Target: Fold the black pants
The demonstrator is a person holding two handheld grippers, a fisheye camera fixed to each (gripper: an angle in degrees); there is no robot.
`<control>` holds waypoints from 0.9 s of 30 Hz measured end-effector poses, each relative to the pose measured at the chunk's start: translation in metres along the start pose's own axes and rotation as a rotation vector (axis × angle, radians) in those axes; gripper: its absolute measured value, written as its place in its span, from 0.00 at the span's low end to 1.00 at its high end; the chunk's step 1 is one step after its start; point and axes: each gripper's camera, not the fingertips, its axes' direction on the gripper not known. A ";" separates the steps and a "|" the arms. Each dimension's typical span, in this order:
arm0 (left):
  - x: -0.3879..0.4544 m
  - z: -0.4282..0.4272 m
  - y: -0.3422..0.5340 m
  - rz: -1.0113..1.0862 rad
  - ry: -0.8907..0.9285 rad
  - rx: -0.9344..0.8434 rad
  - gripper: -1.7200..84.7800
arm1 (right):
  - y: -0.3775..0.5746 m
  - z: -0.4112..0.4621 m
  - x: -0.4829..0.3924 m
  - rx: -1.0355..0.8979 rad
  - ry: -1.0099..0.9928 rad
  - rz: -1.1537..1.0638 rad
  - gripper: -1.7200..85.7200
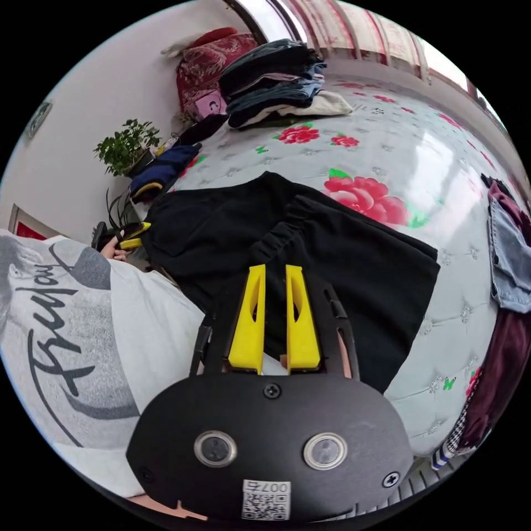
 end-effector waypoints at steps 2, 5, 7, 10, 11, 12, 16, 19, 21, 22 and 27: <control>0.017 0.007 0.002 0.041 -0.043 0.016 0.18 | 0.009 -0.011 0.018 0.029 0.007 0.052 0.05; 0.041 0.023 -0.001 0.113 -0.136 0.026 0.16 | 0.021 -0.025 0.036 0.060 0.028 0.102 0.04; 0.047 0.034 -0.004 0.123 -0.161 0.035 0.14 | 0.027 -0.029 0.043 0.065 0.031 0.118 0.03; 0.061 0.043 -0.007 0.160 -0.090 0.072 0.11 | 0.035 -0.032 0.052 0.059 0.035 0.138 0.02; 0.067 0.044 -0.008 0.184 -0.068 0.078 0.10 | 0.038 -0.035 0.056 0.054 0.044 0.142 0.02; 0.081 0.045 -0.009 0.237 -0.014 0.082 0.10 | 0.042 -0.040 0.060 0.060 0.057 0.149 0.02; 0.176 0.056 -0.008 0.559 0.193 0.037 0.09 | 0.057 -0.062 0.082 0.103 0.077 0.194 0.02; 0.270 0.080 0.024 0.875 0.333 -0.043 0.09 | 0.075 -0.083 0.112 0.150 0.081 0.251 0.02; 0.328 0.098 0.060 1.080 0.442 -0.126 0.09 | 0.093 -0.104 0.141 0.181 0.074 0.302 0.03; 0.365 0.112 0.090 1.216 0.516 -0.204 0.09 | 0.098 -0.111 0.149 0.193 0.077 0.316 0.03; 0.454 0.217 0.221 1.542 0.655 -0.618 0.13 | 0.160 -0.165 0.233 0.330 0.116 0.531 0.06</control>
